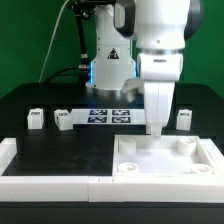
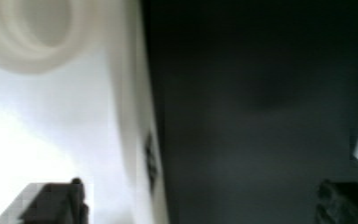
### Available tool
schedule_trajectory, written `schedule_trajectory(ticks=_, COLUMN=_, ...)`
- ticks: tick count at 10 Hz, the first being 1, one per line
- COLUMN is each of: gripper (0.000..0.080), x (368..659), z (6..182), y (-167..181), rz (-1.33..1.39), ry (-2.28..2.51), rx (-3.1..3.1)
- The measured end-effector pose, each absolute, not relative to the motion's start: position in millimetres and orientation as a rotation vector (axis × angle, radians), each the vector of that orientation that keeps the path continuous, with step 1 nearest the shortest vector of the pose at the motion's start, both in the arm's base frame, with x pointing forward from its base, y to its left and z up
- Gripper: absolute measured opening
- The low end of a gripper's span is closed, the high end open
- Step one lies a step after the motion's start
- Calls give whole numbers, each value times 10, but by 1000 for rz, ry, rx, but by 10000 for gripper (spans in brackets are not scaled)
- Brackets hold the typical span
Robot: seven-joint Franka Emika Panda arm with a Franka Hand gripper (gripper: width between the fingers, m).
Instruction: Assemble one leg
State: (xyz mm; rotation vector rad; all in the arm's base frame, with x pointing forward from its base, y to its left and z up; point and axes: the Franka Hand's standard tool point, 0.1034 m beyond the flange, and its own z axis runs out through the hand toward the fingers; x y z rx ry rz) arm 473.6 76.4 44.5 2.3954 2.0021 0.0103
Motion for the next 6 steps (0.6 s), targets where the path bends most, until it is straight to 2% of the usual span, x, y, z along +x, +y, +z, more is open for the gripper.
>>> schedule_trajectory(ticks=2, gripper=649, x=4507, z=587, y=806, rz=-34, ry=1938, rx=2446)
schedule_trajectory(ticks=6, gripper=649, x=4517, z=566, y=799, rz=-31, ry=1828, rx=2531)
